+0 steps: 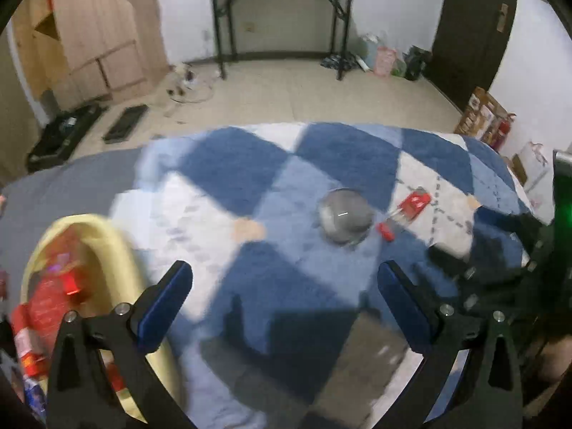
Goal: Organize rigid objects
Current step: 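Grasp grey metal tin with left tool while right tool grasps red lighter, then place grey tin in tray with left tool while right tool places red lighter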
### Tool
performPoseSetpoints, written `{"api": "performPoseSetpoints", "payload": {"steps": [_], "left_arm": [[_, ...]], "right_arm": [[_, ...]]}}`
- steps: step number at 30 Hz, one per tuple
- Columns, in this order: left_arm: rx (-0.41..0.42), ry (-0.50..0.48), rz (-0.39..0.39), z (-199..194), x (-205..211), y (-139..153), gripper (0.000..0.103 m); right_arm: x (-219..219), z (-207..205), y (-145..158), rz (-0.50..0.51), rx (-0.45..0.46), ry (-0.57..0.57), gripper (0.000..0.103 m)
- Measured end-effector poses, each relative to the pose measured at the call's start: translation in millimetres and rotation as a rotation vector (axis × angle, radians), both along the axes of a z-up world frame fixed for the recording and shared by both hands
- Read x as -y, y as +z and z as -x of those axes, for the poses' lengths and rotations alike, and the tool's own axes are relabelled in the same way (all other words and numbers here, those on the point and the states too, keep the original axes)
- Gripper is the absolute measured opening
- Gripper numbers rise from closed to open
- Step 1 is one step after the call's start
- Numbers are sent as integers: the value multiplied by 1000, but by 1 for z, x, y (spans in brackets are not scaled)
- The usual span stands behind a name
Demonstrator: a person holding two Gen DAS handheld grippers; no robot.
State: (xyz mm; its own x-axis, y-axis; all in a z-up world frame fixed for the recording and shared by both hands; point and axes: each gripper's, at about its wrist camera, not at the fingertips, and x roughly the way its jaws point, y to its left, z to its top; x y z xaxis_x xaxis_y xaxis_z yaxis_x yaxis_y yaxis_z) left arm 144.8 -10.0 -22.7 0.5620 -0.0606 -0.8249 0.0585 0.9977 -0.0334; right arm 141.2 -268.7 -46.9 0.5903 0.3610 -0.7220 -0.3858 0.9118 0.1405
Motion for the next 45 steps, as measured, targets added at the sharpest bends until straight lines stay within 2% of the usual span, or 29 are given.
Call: {"api": "performPoseSetpoints", "payload": {"steps": [3,5,8,13,17,19,22,23,26,29,33,37,42,45], "left_arm": [[-34,-2,24,-22,14,-8,103],[-50,-18,9,-35,23,-15,103],[-69,-20,-14,-48,30,-24,103],[-102,5,41,-65,30,-37,103],[-122,-2,54,-73,36,-45,99],[-133,-12,55,-75,39,-48,79],[-138,-2,38,-76,40,-48,57],[-139,-2,54,-75,39,-47,51],[-130,10,72,-70,38,-38,51],[-113,4,80,-56,31,-26,51],[-62,34,120,-19,-4,4,51],[-26,113,110,23,-68,34,51],[-1,258,51,70,-164,58,51],[-22,347,62,81,-219,55,51]], "right_arm": [[-8,-8,-10,-9,15,22,103],[-16,-14,-15,-25,14,50,103],[-27,-23,-23,13,30,66,102],[-25,-41,-34,-3,26,31,102],[-38,-52,-42,33,37,38,102],[-45,-53,-46,51,56,34,96],[-45,-53,-47,57,83,20,82],[-46,-53,-48,51,86,12,82],[-47,-52,-48,55,100,15,82],[-40,-50,-46,14,87,11,82],[-32,-38,-31,-17,83,17,82],[-45,-13,3,-58,120,82,82],[-108,39,53,-104,194,271,82],[-147,71,63,-114,219,388,82]]}}
